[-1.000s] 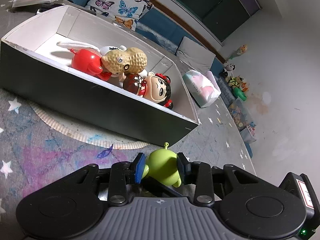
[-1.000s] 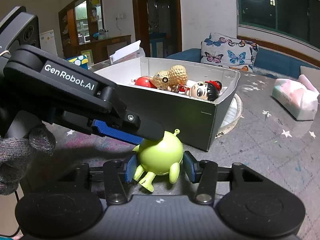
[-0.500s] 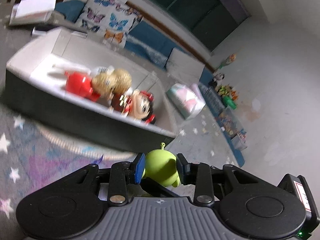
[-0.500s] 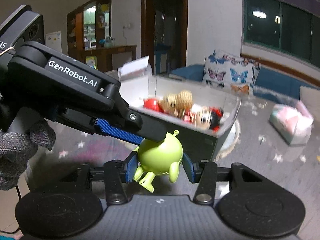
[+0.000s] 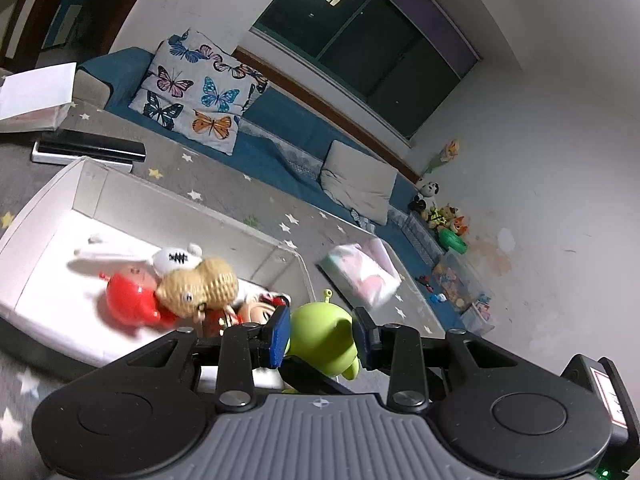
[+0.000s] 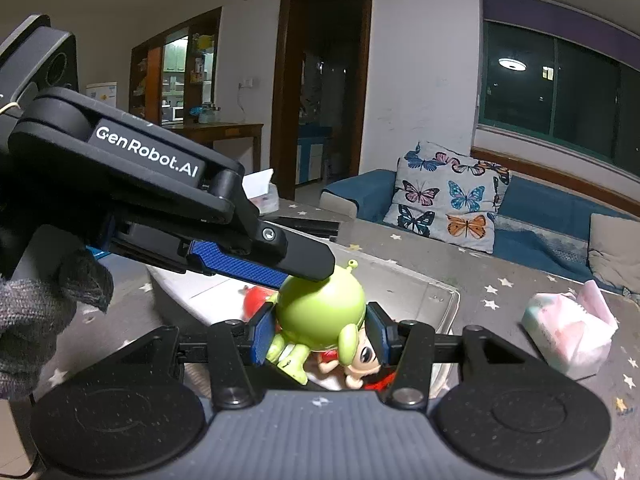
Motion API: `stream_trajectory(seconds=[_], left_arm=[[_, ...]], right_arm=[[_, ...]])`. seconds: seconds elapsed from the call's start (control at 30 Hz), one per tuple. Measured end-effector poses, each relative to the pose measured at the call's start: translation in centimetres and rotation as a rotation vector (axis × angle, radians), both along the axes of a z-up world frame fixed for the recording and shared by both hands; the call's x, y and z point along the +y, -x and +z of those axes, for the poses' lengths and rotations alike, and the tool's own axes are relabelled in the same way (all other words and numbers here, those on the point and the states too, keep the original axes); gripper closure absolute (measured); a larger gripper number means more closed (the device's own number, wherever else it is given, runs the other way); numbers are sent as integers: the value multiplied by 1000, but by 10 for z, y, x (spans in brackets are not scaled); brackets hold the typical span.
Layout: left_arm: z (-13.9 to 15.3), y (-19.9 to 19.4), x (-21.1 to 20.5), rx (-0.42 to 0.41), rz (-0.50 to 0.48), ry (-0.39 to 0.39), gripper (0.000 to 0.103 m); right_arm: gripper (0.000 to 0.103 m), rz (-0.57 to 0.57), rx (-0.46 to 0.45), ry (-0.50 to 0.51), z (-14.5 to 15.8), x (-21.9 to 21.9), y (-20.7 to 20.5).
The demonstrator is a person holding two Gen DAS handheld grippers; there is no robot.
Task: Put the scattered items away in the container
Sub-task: 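Lift the green alien with both tools and lower it into the box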
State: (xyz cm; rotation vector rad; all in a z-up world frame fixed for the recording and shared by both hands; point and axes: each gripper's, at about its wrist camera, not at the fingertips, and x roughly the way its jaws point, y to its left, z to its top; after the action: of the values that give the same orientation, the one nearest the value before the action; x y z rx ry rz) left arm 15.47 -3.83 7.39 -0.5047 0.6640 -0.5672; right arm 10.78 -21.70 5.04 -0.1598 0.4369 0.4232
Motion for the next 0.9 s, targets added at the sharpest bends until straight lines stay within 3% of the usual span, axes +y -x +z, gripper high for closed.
stream_trajectory(seconds=[0.4,0.9], left_arm=[[-32,-31,-3,53,11,-8,67],[-48,-26,-6,83,-2,-24,67]], right_arm=[[54,7,70,35,-27,-1,-38],[54,2,114,29,-38,-3,-41]])
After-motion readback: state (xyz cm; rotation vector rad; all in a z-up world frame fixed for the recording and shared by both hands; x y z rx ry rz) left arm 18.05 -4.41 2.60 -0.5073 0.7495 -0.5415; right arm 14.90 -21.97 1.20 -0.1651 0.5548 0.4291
